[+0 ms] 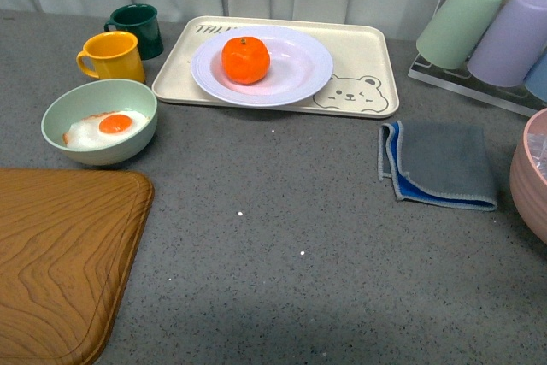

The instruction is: Place orange and plate with both arms

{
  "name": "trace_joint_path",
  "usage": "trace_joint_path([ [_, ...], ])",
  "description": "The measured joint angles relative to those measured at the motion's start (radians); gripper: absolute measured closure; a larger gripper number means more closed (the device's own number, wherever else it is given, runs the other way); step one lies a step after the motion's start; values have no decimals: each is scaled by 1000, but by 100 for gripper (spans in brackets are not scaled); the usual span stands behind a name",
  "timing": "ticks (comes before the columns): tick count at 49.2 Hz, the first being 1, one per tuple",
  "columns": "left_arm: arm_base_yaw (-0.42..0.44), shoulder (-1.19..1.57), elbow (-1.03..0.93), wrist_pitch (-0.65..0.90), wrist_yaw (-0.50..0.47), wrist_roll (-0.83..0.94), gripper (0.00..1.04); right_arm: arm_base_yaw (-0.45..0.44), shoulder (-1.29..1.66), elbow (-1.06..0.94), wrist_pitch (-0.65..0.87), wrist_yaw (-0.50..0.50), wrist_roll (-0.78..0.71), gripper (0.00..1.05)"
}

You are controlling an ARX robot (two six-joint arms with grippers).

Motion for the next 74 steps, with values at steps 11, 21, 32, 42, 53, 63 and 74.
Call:
trace_joint_path([
  [11, 0, 0, 0, 0, 0, 0, 7, 0, -211, -40, -170, -1, 0, 104],
  [21, 0, 0, 0, 0, 0, 0, 7, 0, -361, -50, -301, -1, 0, 104],
  [32, 0, 0, 0, 0, 0, 0, 7, 0, -504, -54, -432, -1, 0, 104],
  [42, 0, 0, 0, 0, 0, 0, 7, 0, -612, -54, -535, -1, 0, 104],
  [53, 0, 0, 0, 0, 0, 0, 7, 0, -710, -54, -630, -1, 0, 104],
  [63, 0, 0, 0, 0, 0, 0, 7, 0, -772, -54, -692, -1, 0, 104],
  [74, 0, 0, 0, 0, 0, 0, 7, 0, -873, -53, -808, -1, 0, 104],
])
